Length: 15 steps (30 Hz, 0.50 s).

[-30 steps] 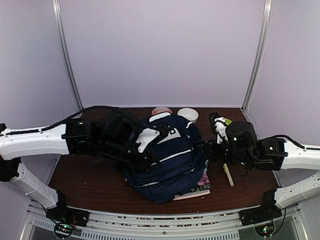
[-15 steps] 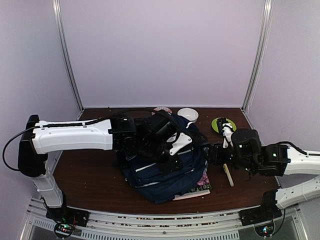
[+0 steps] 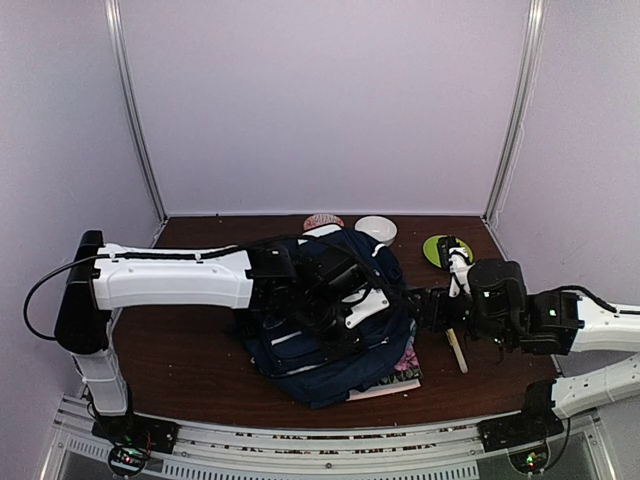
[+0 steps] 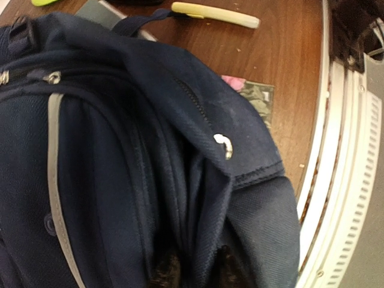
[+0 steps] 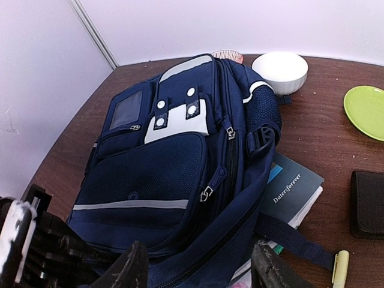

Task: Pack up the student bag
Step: Unzip the student bag at the center of the board.

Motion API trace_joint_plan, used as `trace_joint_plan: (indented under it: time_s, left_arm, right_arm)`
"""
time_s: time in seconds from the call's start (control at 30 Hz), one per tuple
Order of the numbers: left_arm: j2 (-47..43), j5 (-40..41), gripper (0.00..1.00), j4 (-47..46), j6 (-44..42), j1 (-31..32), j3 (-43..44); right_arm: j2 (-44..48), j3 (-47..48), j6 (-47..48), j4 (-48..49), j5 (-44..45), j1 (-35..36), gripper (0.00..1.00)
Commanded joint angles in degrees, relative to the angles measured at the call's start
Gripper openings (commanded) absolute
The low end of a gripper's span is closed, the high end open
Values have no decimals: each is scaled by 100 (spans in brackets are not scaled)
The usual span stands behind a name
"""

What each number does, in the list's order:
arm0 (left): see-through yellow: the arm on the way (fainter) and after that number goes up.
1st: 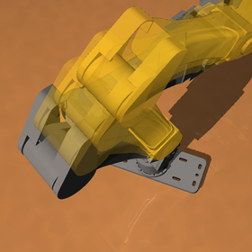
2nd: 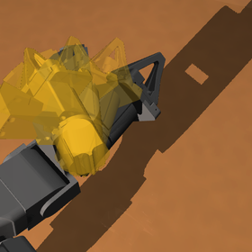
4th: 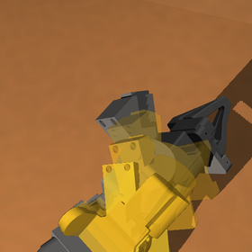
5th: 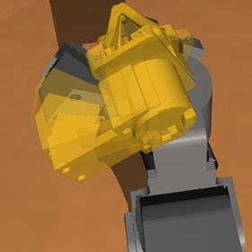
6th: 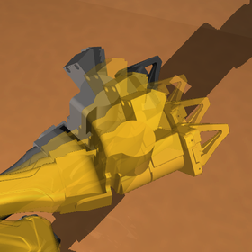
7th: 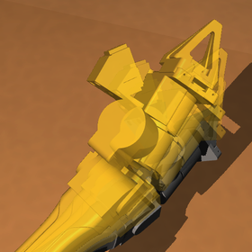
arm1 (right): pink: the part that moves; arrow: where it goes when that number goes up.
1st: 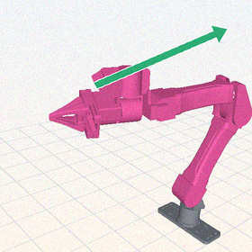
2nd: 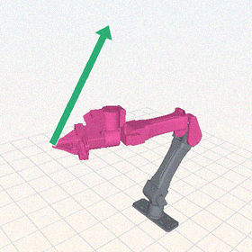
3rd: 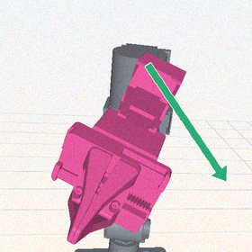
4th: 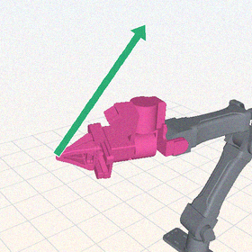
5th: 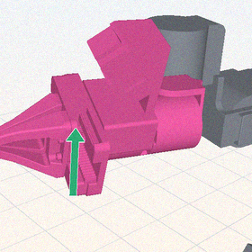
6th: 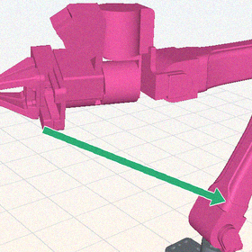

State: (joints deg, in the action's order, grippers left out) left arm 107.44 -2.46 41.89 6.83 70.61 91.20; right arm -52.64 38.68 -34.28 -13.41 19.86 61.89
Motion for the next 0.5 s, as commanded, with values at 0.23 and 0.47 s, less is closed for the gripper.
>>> trace_joint_plan:
  time_s: [0.23, 0.47]
  left_arm:
    - [-1058, 777, 0, -936, 544, -326, -796]
    - [-1451, 1482, 0, -1333, 1142, -331, -952]
  right_arm:
    - [97, 11, 83, 596, -1764, 6, 56]
    - [-341, 286, -577, 951, -2292, 186, 55]
